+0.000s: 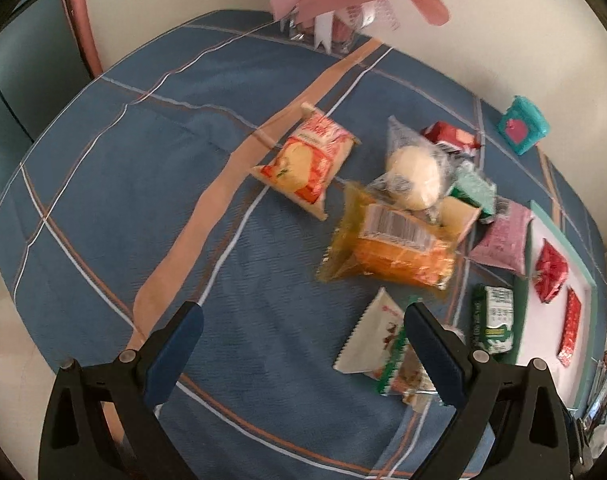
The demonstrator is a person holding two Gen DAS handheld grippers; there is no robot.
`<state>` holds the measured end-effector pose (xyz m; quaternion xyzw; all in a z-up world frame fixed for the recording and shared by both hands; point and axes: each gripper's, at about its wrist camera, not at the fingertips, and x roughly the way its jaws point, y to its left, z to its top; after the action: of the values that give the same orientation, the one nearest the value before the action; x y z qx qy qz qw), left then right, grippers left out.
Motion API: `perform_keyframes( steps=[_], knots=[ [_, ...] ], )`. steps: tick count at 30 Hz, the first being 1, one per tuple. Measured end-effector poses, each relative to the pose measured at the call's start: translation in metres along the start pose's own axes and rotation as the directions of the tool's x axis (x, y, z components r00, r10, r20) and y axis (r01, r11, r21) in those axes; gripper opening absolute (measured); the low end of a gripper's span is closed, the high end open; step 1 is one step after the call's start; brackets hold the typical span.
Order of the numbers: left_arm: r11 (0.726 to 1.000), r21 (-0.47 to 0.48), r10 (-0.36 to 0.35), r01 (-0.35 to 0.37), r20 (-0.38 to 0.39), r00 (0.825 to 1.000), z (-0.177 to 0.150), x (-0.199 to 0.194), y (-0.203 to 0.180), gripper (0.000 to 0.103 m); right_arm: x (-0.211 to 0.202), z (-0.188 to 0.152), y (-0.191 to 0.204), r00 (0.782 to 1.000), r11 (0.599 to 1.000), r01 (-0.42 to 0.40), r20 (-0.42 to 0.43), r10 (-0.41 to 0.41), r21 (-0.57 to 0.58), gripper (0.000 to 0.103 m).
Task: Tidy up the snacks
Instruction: 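Grasp the clear-wrapped pastry with green edges using the right tool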
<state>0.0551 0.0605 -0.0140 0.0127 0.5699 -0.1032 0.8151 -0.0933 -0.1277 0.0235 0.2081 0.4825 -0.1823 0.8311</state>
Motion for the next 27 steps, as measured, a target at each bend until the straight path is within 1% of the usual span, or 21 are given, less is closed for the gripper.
perform_keyframes(
  steps=[4,8,13,15,21,27],
  knots=[
    [0.998,-0.052,0.021,-0.023,-0.045,0.999,0.004,0.01,0.014,0.1,0.011,0.001,0.011,0.999,0.999,-0.038,-0.032,0.037,-0.009,0.103],
    [0.997,-0.077,0.027,-0.031,-0.057,0.998,0.008,0.014,0.023,0.1,0.018,0.004,0.026,0.996,0.997,-0.08,-0.041,0.079,-0.014,0.103],
    [0.995,-0.089,0.043,-0.05,-0.072,0.996,0.013,0.02,0.027,0.1,0.029,0.005,0.043,0.996,0.996,-0.072,-0.065,0.068,-0.059,0.103],
    [0.995,-0.09,0.04,-0.047,-0.076,0.996,0.014,0.022,0.03,0.1,0.036,0.005,0.046,0.994,0.996,-0.075,-0.085,0.07,-0.053,0.103],
    [0.996,-0.086,0.021,-0.029,-0.09,0.996,0.015,0.031,0.029,0.1,0.048,0.007,0.048,0.993,0.998,-0.055,-0.102,0.052,-0.029,0.103],
    [0.995,-0.096,-0.002,-0.01,-0.131,0.991,0.015,0.043,0.03,0.1,0.06,0.008,0.054,0.992,0.998,-0.053,-0.117,0.051,-0.015,0.099]
  ],
)
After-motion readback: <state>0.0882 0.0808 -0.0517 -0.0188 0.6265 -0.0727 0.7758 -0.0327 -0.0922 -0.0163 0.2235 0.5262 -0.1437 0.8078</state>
